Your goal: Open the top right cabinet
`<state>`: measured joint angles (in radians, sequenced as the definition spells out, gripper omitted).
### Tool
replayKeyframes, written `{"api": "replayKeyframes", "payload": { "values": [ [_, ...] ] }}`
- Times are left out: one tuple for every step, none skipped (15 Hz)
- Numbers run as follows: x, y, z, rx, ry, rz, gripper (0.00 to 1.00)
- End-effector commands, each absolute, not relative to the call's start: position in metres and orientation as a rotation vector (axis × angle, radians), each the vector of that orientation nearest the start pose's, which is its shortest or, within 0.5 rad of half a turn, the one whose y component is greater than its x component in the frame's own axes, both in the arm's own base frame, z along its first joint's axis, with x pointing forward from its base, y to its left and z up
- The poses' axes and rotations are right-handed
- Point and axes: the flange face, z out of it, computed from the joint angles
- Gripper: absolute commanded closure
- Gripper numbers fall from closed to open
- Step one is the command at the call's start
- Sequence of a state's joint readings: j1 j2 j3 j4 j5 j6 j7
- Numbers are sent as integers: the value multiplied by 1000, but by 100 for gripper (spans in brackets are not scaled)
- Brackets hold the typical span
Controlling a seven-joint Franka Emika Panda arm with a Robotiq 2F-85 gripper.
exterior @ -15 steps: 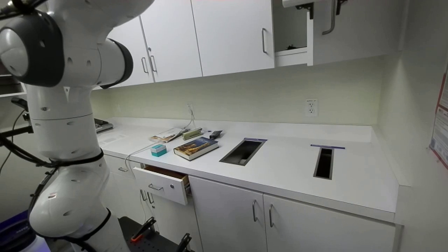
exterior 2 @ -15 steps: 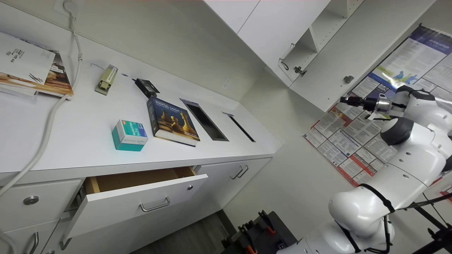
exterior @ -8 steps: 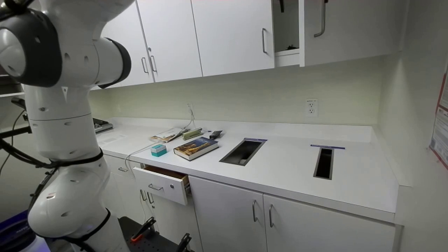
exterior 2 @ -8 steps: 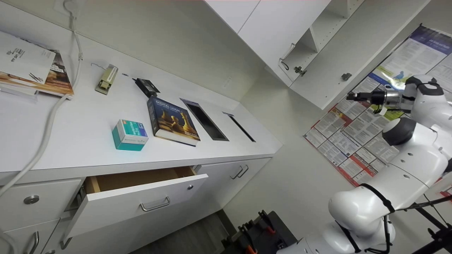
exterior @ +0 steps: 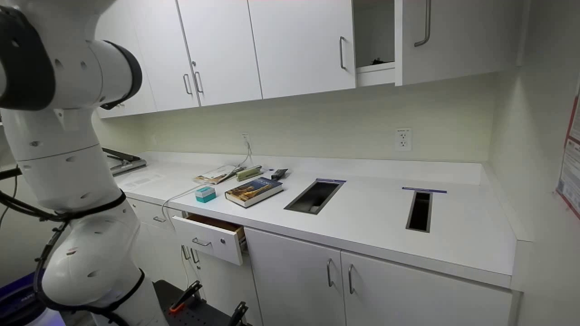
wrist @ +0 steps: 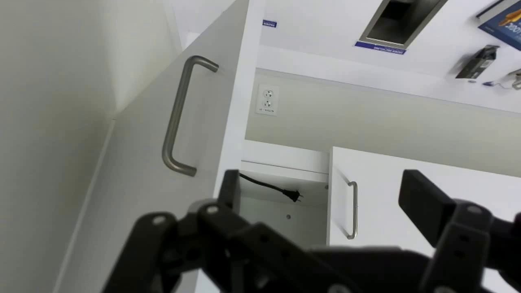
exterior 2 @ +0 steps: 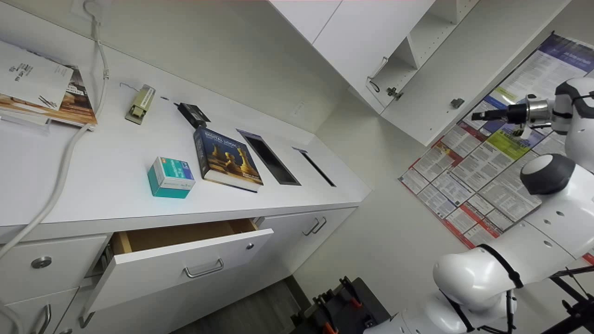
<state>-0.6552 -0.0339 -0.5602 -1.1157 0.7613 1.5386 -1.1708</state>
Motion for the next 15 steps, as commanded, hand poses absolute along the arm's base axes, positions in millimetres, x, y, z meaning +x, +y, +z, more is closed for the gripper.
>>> {"api": "replayKeyframes", "payload": {
  "values": [
    [263, -388, 903, -3082, -142, -1368, 0],
    [278, -374, 909, -3138, -123, -1361, 0],
    [293, -360, 911, -3184, -131, -1326, 0],
    [310, -345, 912, -3224, -135, -1301, 0],
    [327, -331, 910, -3265, -147, -1266, 0],
    [342, -320, 907, -3298, -159, -1234, 0],
    [358, -308, 904, -3330, -145, -1224, 0],
    [372, -300, 901, -3359, -106, -1229, 0],
    [384, -293, 895, -3378, -95, -1211, 0],
    [396, -286, 889, -3398, -73, -1199, 0],
    [406, -281, 881, -3411, -37, -1188, 0],
    [413, -277, 873, -3421, -34, -1158, 0],
    [420, -274, 864, -3422, -35, -1126, 0],
    [425, -270, 856, -3424, -37, -1099, 0],
    [430, -267, 848, -3418, -63, -1066, 0]
  ]
}}
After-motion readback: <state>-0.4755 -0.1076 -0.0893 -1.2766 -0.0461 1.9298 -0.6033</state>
